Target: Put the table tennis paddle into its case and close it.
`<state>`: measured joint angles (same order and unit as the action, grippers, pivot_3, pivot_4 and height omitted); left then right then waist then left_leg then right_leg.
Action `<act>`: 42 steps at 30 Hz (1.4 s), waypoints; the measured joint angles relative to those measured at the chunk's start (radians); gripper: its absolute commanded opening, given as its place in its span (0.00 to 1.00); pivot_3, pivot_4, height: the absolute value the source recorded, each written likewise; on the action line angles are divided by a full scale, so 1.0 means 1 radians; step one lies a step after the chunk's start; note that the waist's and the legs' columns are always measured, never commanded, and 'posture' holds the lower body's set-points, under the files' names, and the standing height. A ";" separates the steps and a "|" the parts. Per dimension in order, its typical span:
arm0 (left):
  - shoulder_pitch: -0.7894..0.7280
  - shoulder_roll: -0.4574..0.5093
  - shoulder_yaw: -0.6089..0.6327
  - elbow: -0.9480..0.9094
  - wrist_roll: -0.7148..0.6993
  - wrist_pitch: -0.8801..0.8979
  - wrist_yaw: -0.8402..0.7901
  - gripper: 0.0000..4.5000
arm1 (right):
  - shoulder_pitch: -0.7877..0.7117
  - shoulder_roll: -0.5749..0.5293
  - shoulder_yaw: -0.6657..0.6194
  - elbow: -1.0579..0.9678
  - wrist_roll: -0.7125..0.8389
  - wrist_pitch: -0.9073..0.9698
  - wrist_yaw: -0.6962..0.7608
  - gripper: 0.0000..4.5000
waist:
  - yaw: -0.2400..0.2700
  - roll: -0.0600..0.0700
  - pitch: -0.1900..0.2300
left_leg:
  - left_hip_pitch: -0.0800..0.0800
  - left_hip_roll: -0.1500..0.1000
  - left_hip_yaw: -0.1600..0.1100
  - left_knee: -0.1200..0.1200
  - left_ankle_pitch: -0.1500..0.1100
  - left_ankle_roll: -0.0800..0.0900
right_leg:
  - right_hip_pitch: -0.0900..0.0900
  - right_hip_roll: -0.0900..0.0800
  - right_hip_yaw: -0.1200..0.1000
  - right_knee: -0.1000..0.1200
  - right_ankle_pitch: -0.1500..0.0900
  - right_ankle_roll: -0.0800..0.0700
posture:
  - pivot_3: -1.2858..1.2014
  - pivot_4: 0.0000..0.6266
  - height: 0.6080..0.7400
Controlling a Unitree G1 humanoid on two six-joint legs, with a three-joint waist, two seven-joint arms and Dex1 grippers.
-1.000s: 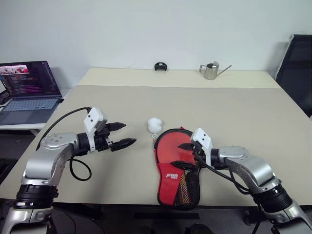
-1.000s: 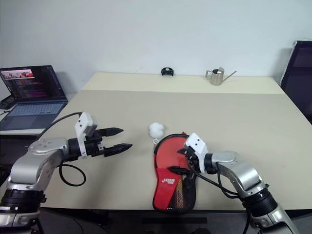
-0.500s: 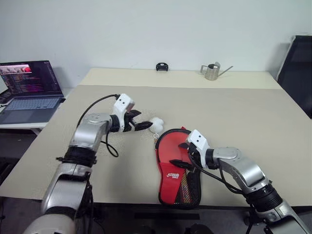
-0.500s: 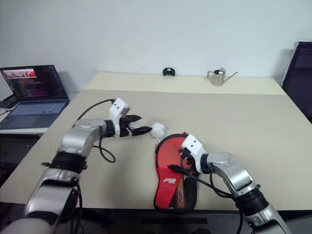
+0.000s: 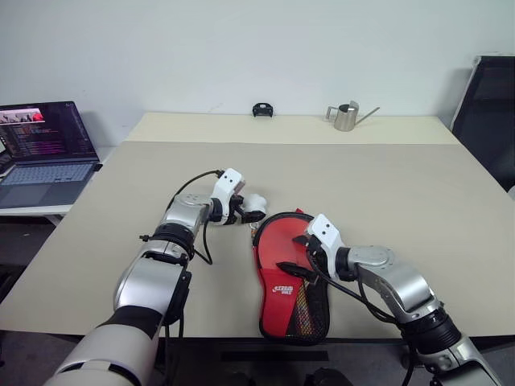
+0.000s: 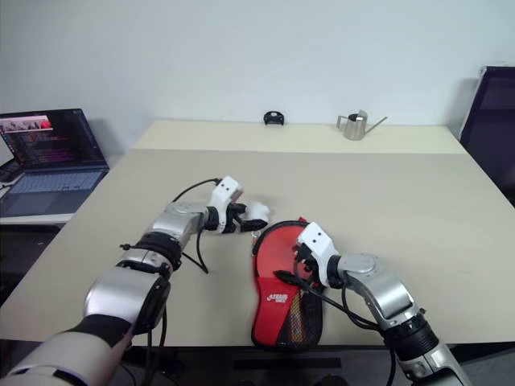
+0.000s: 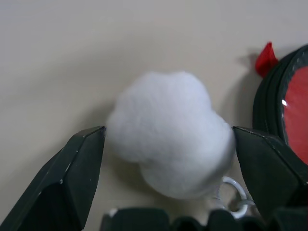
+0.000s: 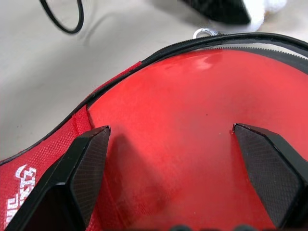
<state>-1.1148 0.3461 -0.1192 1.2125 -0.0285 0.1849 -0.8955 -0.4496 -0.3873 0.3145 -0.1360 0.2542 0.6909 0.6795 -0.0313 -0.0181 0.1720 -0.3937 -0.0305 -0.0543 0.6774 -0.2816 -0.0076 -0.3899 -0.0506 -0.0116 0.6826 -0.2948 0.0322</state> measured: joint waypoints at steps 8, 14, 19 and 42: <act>-0.004 -0.013 0.008 0.018 0.035 -0.023 -0.033 0.72 | 0.010 0.009 0.000 -0.016 0.000 0.011 -0.029 1.00 | 0.001 0.000 0.000 | 0.000 0.000 0.000 0.000 0.000 0.000 | 0.000 0.000 0.000 0.000 0.000 0.000 | 0.52 0.24 1.00; 0.004 -0.014 0.031 0.023 0.033 -0.022 -0.048 0.24 | 0.023 0.024 -0.023 -0.023 0.004 0.022 -0.049 1.00 | 0.001 0.000 0.000 | 0.000 0.000 0.000 0.000 0.000 0.000 | 0.000 0.000 0.000 0.000 0.000 0.000 | 0.52 0.24 1.00; 0.022 0.006 0.057 0.007 0.024 -0.017 -0.086 0.02 | 0.023 0.047 -0.054 -0.024 0.013 0.058 -0.071 1.00 | 0.000 0.000 0.000 | 0.000 0.000 0.000 0.000 0.000 0.000 | 0.000 0.000 0.000 0.001 0.000 0.000 | 0.52 0.24 1.00; -0.011 -0.033 0.075 -0.013 0.048 -0.003 -0.031 0.02 | -0.003 0.075 0.010 0.024 -0.101 0.038 -0.095 1.00 | -0.003 -0.007 -0.004 | 0.005 0.000 0.001 0.001 0.000 0.000 | 0.001 0.000 0.001 0.008 0.000 0.000 | 0.52 0.24 1.00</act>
<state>-1.1261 0.3133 -0.0438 1.1997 0.0196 0.1818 -0.9267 -0.4522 -0.3118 0.3249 -0.1117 0.1536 0.7290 0.5842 -0.0341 -0.0246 0.1677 -0.3886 -0.0305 -0.0534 0.6788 -0.2815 -0.0075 -0.3891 -0.0503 -0.0107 0.6911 -0.2949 0.0322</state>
